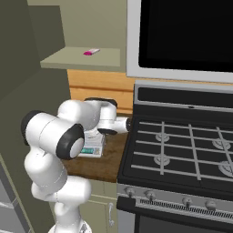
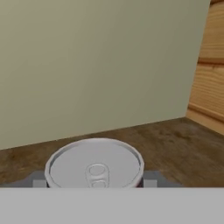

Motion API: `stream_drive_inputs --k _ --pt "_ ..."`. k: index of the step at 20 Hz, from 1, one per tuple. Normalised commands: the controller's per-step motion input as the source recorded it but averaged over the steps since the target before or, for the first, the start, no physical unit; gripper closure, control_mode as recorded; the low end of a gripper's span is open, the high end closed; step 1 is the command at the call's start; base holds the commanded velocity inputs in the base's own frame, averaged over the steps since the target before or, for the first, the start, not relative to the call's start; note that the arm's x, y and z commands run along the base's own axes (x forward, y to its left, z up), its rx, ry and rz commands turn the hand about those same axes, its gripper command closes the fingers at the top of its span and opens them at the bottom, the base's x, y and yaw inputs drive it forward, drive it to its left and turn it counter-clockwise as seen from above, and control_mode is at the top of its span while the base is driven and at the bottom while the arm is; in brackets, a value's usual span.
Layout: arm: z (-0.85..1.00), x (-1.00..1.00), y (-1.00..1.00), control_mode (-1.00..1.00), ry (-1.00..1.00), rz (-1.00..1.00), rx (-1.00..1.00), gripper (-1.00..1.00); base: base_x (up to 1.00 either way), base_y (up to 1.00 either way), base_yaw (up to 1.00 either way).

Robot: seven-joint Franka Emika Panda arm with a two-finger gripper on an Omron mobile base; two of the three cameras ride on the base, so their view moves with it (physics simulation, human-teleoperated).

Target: Pick the canned food and place it on the digital scale for weighing, and close the cabinet.

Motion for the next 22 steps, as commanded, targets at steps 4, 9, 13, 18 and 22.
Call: stream_drive_inputs --k 4,9,13,18,22 --pt "-0.12 0.00 0.00 -1.00 -0.01 0.00 0.00 -1.00 0.00 0.00 0.00" --pt "0.00 -0.05 0.00 -1.00 0.00 0.00 0.00 -1.00 0.00 0.00 0.00" --pt "0.03 -0.31 0.00 -1.00 -0.03 0.00 0.00 -1.00 0.00 0.00 0.00" --pt "0.01 -0.11 0.00 -1.00 0.00 0.00 0.00 -1.00 0.00 0.00 0.00" --pt "0.00 0.10 -0.26 -1.00 0.00 0.00 0.02 -1.00 0.00 0.00 0.00"
